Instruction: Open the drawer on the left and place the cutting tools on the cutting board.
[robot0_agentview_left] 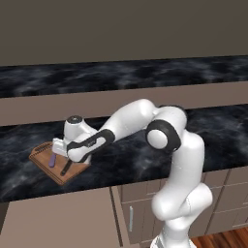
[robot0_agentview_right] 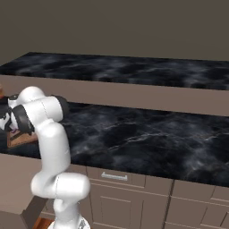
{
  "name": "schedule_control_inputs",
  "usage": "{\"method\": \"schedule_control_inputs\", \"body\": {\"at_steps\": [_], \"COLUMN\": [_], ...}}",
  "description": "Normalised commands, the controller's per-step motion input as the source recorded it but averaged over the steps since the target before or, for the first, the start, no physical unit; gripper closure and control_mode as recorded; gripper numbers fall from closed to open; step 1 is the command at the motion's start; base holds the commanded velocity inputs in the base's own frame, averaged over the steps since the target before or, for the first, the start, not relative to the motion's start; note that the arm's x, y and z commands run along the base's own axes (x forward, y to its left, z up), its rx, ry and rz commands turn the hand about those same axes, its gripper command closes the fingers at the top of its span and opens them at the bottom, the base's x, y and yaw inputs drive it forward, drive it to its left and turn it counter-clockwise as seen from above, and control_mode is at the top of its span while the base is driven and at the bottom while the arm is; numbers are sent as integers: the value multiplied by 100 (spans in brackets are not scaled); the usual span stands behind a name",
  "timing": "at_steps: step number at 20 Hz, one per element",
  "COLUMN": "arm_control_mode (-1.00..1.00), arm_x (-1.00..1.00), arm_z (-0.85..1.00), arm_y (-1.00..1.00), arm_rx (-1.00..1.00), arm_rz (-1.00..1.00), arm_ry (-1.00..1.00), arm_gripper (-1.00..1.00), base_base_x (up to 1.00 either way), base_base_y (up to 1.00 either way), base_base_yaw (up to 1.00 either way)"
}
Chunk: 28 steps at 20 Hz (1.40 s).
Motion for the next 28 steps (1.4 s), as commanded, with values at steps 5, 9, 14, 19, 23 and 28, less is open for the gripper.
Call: {"method": "schedule_control_inputs", "body": {"at_steps": [5,9,14,19,23,28], "arm_control_mode": [-100,-100,-100,-100,-100,-100], "arm_x": [10,0,-6,-50,-64,-66], "arm_z": [-9,-3,6,71,93,92], "arm_y": [11,1,0,-9,-32,-51], "arm_rx": [0,0,0,0,0,0], "arm_rz": [0,0,0,0,0,0], "arm_ry": [0,0,0,-5,-4,0], "arm_gripper": [-100,-100,-100,-100,-100,-100], "base_base_x": [0,0,0,0,0,0], "base_base_y": [0,0,0,0,0,0], "base_base_yaw": [0,0,0,0,0,0]}}
